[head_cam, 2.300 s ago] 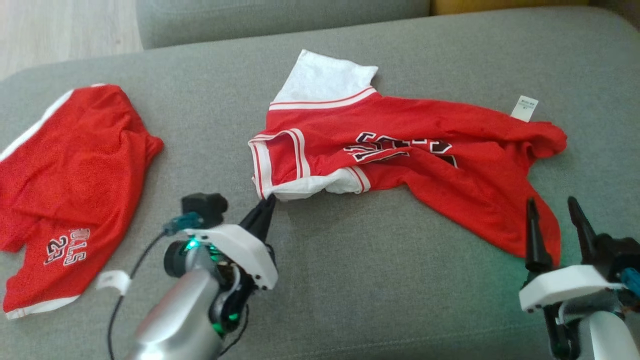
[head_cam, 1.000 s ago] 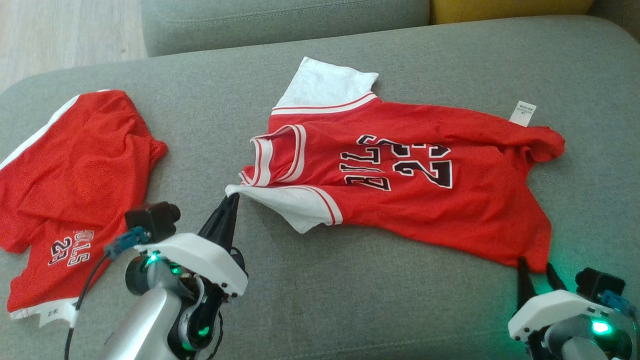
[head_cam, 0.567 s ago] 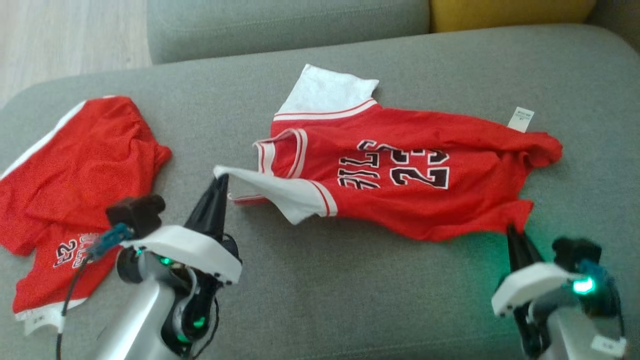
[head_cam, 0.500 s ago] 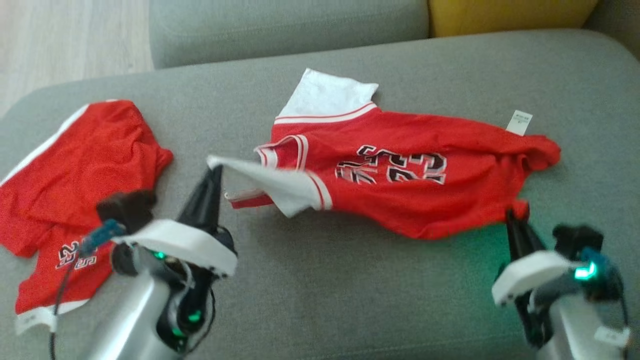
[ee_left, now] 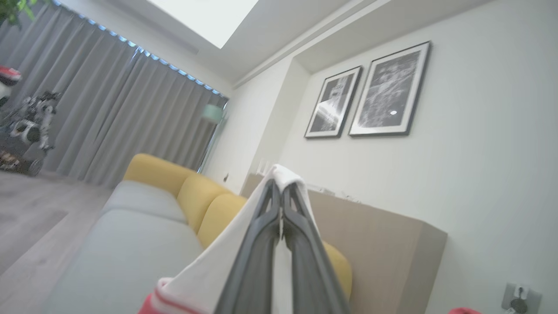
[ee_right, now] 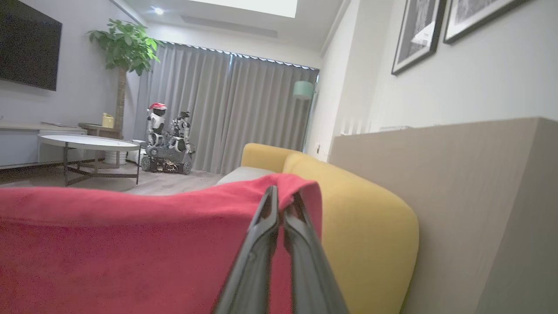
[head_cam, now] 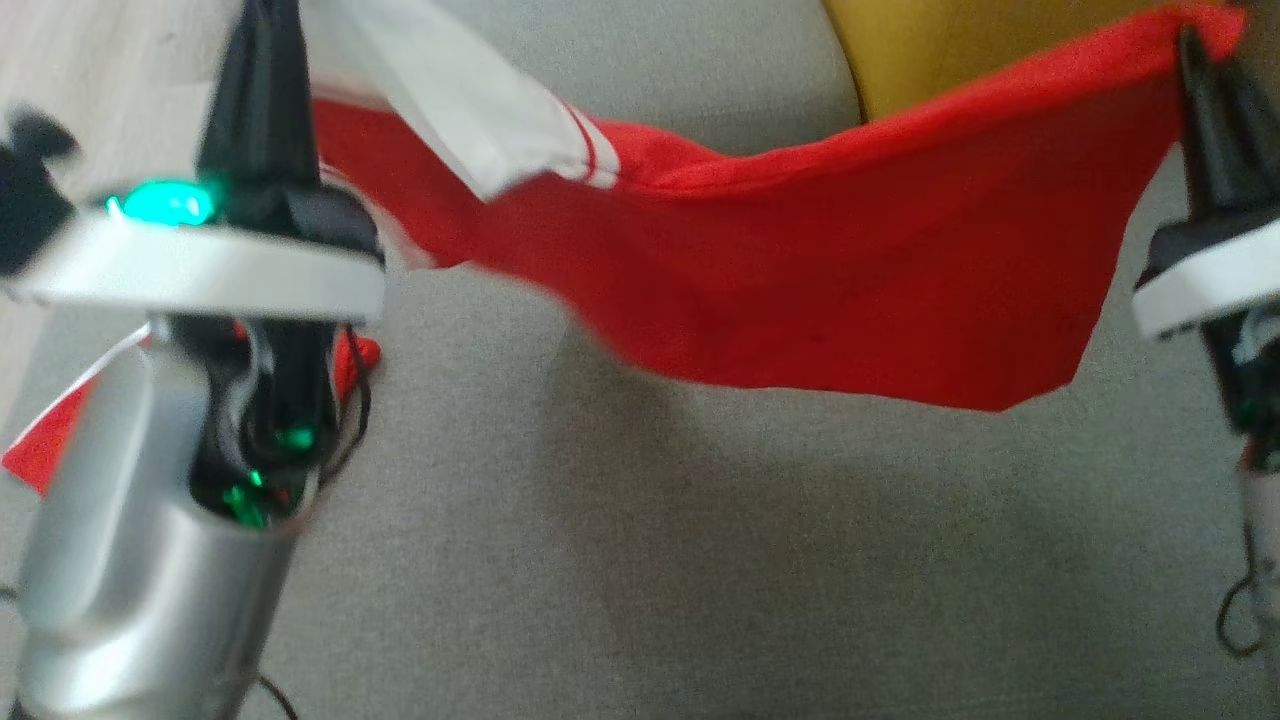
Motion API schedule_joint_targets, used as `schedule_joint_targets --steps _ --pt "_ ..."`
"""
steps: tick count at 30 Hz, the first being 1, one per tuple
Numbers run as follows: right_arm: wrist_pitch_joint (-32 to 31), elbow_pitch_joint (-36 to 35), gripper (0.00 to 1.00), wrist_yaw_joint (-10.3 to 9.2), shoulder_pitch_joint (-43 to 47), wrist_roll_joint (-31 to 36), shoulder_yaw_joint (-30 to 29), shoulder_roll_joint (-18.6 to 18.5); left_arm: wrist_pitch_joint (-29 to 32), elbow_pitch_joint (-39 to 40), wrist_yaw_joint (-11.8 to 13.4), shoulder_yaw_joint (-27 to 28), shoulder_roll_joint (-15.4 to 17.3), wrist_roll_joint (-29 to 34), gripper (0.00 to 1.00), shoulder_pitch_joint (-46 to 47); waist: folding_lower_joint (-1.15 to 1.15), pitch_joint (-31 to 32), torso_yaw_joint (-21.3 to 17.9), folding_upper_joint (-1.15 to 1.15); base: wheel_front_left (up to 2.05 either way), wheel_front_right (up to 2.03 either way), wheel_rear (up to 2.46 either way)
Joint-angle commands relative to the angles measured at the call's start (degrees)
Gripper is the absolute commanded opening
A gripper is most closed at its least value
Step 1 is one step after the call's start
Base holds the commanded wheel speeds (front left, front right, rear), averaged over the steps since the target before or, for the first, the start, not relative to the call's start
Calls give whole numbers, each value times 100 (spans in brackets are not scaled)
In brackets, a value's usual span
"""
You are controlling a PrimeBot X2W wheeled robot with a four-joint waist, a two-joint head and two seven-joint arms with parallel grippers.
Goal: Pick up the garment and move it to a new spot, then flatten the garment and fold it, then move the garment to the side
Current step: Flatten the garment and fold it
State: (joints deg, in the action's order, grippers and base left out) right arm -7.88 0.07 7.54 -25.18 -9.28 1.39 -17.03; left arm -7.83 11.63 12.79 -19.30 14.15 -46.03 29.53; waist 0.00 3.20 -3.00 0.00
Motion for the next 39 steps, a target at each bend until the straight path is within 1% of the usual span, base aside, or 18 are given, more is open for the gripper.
schedule_joint_targets --steps 1,6,10,12,14,16,18,20,22,25,27,29,31,35,39 --pt "-72 -267 0 -5 -289 -71 103 -89 52 239 45 264 110 26 0 455 0 42 19 0 0 0 0" --pt "-632 -816 0 -5 -690 -269 85 -359 388 615 314 231 75 162 0 1177 0 127 11 0 0 0 0" --pt "-1217 -1174 0 -5 -833 -363 -114 -409 714 764 497 170 148 263 0 1506 0 108 -1 0 0 0 0" --pt "-1478 -1288 0 -5 -889 -396 -172 -407 872 738 545 135 221 304 0 1597 0 43 -12 0 0 0 0" --pt "-1680 -1309 0 -5 -953 -359 -162 -460 1021 613 545 77 294 322 0 1657 0 -55 -9 0 0 0 0" --pt "-1818 -1209 0 -5 -1057 -427 -145 -422 1146 382 506 37 302 250 0 1722 0 -200 5 0 0 0 0" --pt "-1914 -983 0 -5 -1208 -508 -83 -391 1230 32 426 19 331 202 0 1851 0 -402 23 0 0 0 0" --pt "-1935 -685 0 -5 -1480 -511 80 -461 1282 -389 310 8 354 184 0 2109 0 -738 36 0 0 0 0" --pt "-1839 -240 0 -5 -1909 -482 321 -540 1287 -918 170 51 362 160 0 2505 0 -1116 42 0 0 0 0" --pt "-1457 551 0 -5 -2882 -411 559 -505 1088 -1818 -122 79 443 350 0 3364 0 -1671 66 0 0 0 0" --pt "-1067 1164 0 -5 -3616 -349 560 -347 877 -2426 -269 169 409 396 0 3958 0 -1954 89 0 0 0 0" --pt "-635 1777 0 -5 -4310 -260 379 -138 613 -2965 -399 257 354 440 0 4535 0 -2187 142 0 0 0 0" --pt "-96 2274 0 -5 -4902 18 534 -138 337 -3455 -527 328 264 452 0 5026 0 -2358 222 0 0 0 0" --pt "660 3321 0 -5 -5521 230 668 -23 -76 -4279 -829 342 130 458 0 5588 0 -2544 353 0 0 0 0" --pt "1173 4222 0 -5 -5587 185 555 63 -296 -4862 -1176 192 -14 465 0 5621 0 -2651 480 0 0 0 0"
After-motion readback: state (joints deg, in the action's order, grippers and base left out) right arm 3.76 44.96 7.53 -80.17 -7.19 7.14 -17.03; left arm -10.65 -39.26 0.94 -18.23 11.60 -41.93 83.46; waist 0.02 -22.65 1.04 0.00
